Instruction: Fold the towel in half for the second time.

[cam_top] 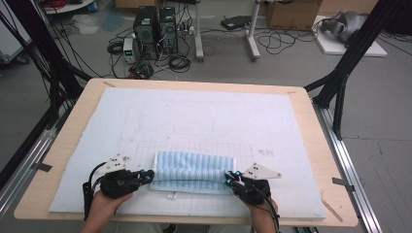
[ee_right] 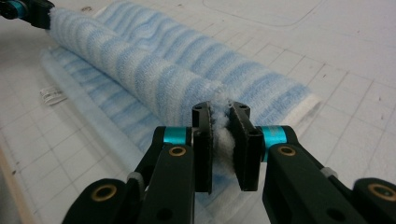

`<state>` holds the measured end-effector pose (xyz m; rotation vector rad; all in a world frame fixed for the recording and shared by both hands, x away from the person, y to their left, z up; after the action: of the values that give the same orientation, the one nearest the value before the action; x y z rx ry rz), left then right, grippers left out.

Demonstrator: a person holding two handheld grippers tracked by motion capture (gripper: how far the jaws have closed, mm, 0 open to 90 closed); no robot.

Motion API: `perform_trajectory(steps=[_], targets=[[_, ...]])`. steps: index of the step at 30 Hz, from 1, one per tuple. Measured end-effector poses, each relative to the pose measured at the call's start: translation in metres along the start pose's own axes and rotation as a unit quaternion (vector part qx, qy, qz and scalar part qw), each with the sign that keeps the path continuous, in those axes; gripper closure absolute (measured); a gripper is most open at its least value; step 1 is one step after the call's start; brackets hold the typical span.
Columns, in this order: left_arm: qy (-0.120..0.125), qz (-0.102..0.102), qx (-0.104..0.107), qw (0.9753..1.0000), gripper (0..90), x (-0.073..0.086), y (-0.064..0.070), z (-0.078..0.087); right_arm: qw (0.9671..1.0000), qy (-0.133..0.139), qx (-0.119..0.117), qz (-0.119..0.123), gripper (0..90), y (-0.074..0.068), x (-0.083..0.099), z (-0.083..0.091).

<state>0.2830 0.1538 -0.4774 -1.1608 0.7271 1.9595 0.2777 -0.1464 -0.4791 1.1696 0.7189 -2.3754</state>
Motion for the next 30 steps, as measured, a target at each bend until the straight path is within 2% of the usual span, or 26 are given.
perform_trajectory(steps=[2,3,5,7,8,10,12,17,21,26,30], targets=[[0.002,0.004,0.007,1.0,80.4,0.002,0.002,0.002,1.0,-0.001,-0.001,0.005,78.5,-0.002,0.003,0.003],[0.007,0.01,0.019,0.9997,76.9,0.002,0.004,0.003,1.0,-0.001,-0.003,0.004,77.3,-0.003,0.003,0.005],[0.014,0.011,0.019,0.9997,61.5,0.0,0.005,0.005,0.9998,0.008,-0.014,-0.015,67.5,-0.005,0.002,0.011],[0.027,0.01,0.017,0.9994,54.8,-0.006,0.006,0.009,0.9987,0.025,-0.025,-0.036,64.4,-0.005,-0.002,0.017],[0.04,0.009,0.012,0.9991,53.8,-0.012,0.004,0.012,0.9982,0.034,-0.025,-0.042,60.8,-0.005,-0.005,0.021],[0.058,0.015,0.006,0.9982,52.9,-0.021,0.001,0.015,0.9978,0.043,-0.015,-0.048,59.3,-0.003,-0.012,0.027],[0.062,0.018,0.0,0.9979,53.1,-0.027,-0.002,0.014,0.9982,0.042,-0.001,-0.042,58.9,-0.003,-0.017,0.027],[0.022,0.015,-0.012,0.9996,59.4,-0.025,-0.004,-0.009,0.9995,0.01,0.027,-0.014,60.9,-0.006,-0.016,0.008],[-0.01,0.011,-0.013,0.9998,63.0,-0.017,0.0,-0.023,0.9986,-0.026,0.047,-0.004,62.0,-0.005,-0.009,-0.008],[-0.055,0.006,-0.028,0.9981,65.0,-0.003,0.001,-0.03,0.9957,-0.065,0.059,0.031,63.0,-0.008,0.003,-0.015],[-0.065,0.003,-0.038,0.9972,66.6,0.003,0.003,-0.029,0.996,-0.064,0.056,0.026,63.3,-0.007,0.011,-0.017]])
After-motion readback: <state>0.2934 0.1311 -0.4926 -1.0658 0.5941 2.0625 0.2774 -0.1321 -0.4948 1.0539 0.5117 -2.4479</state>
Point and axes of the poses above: each handheld gripper's, and its own axes: z roughly backward along the jaws, x roughly out of its underside, y roughly to its right, the point moved 8 cm from there along -z, roughly forward along the jaws, and after that the axes turned 12 degrees about -z, right-handed, at the moved point
